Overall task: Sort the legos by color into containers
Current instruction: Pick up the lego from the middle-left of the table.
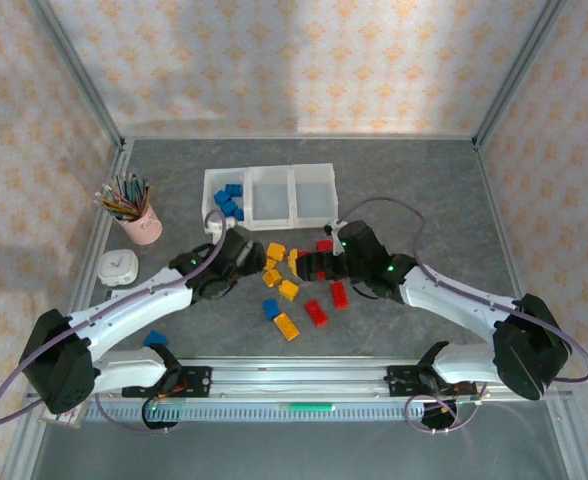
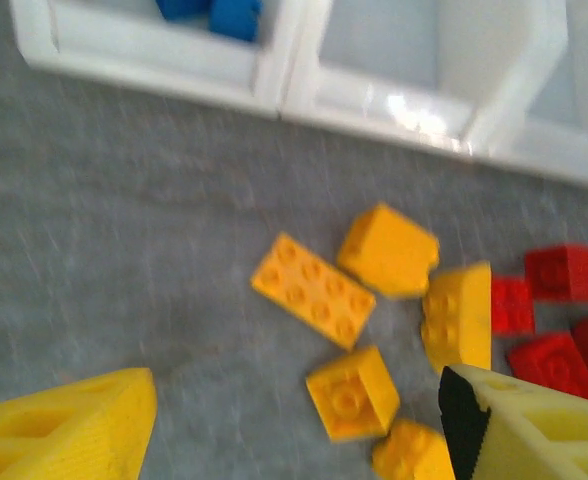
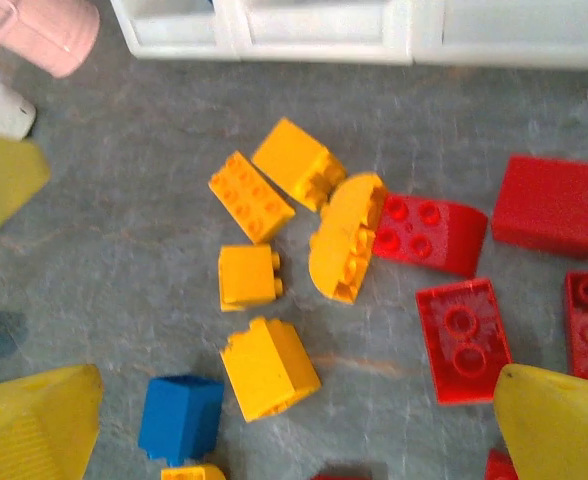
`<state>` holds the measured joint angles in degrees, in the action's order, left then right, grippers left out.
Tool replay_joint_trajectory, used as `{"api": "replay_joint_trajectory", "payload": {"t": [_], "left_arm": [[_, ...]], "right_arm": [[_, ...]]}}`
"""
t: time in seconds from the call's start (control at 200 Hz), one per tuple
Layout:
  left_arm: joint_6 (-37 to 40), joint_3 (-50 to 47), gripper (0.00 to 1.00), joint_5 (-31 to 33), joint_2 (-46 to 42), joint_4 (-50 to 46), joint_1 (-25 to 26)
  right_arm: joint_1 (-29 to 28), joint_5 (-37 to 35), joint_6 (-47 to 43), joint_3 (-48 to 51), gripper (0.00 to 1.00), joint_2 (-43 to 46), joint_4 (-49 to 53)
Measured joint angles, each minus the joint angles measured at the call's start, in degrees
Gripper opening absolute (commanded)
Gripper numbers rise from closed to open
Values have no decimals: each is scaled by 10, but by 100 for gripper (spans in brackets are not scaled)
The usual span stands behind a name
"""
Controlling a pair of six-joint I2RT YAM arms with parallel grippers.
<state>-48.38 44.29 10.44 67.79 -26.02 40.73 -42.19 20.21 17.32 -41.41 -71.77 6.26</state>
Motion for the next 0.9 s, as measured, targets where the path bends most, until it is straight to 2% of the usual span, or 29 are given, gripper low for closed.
{"api": "replay_joint_trajectory", "payload": {"t": [0.25,0.39,0.676,0.901], "left_arm": [[-100,-39,85,-7,3,-4,121],[-132,-39,87,-10,50,11,157],[-164,-39,83,-9,151,24,182],[-183,-39,71,7,179,32,182]], "right_arm": [[0,2,7,53,100,28,5],[0,2,15,67,100,28,5],[0,2,21,75,100,55,-3],[0,2,22,76,100,55,-7]]}}
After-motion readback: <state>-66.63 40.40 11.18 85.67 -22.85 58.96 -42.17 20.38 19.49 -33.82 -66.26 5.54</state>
